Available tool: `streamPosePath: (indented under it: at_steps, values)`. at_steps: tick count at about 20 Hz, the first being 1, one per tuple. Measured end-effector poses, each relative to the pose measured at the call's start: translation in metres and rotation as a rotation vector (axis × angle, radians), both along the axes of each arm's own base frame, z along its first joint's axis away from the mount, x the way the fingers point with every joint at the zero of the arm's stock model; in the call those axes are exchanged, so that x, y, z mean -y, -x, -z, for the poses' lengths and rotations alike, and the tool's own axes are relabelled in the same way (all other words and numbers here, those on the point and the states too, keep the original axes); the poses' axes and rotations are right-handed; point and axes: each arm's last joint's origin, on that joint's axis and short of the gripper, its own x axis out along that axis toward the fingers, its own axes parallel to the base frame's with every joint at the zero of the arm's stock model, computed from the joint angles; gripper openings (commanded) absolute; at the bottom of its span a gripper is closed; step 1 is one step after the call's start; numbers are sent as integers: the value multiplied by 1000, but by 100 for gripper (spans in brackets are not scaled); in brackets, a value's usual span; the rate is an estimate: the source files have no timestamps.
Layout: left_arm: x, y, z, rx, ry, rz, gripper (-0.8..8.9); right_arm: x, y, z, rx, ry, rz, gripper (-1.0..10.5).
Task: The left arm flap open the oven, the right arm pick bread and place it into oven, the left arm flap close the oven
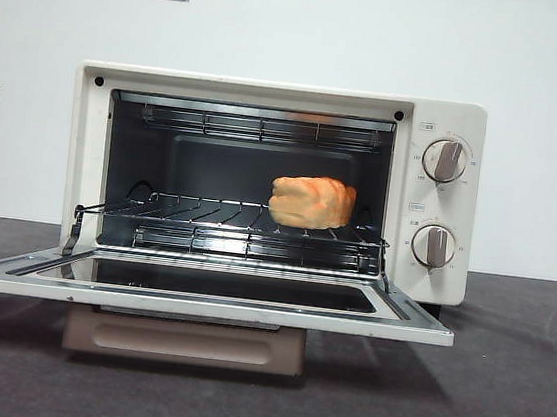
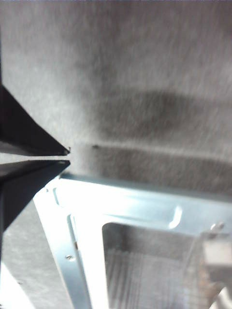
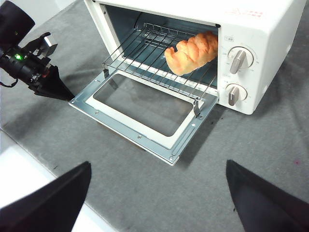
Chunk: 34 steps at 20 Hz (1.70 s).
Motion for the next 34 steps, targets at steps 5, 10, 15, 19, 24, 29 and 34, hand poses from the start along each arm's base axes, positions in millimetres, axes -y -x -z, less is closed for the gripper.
streamPosePath:
  at_steps: [5, 10, 15, 19, 24, 29, 34]
  values:
    - [12, 0, 9, -54, -24, 52, 15, 0, 0, 0, 8, 8, 19, 445]
    - [14, -2, 13, -67, -5, 60, 15, 0, 0, 0, 8, 8, 20, 445]
    - [10, -3, 12, -66, 74, 39, 15, 0, 0, 0, 7, 7, 20, 445]
    - [4, -7, 10, -48, 178, 21, 15, 0, 0, 0, 5, 5, 22, 445]
    - [-4, -18, 2, 20, 343, -27, 16, 0, -1, -1, 8, -2, 23, 445]
    - [-5, -42, -19, 182, 438, -98, 16, -1, -2, -4, 39, -34, 23, 445]
    - [-6, -64, -49, 378, 563, -201, 16, -1, -2, -5, 42, -35, 26, 445]
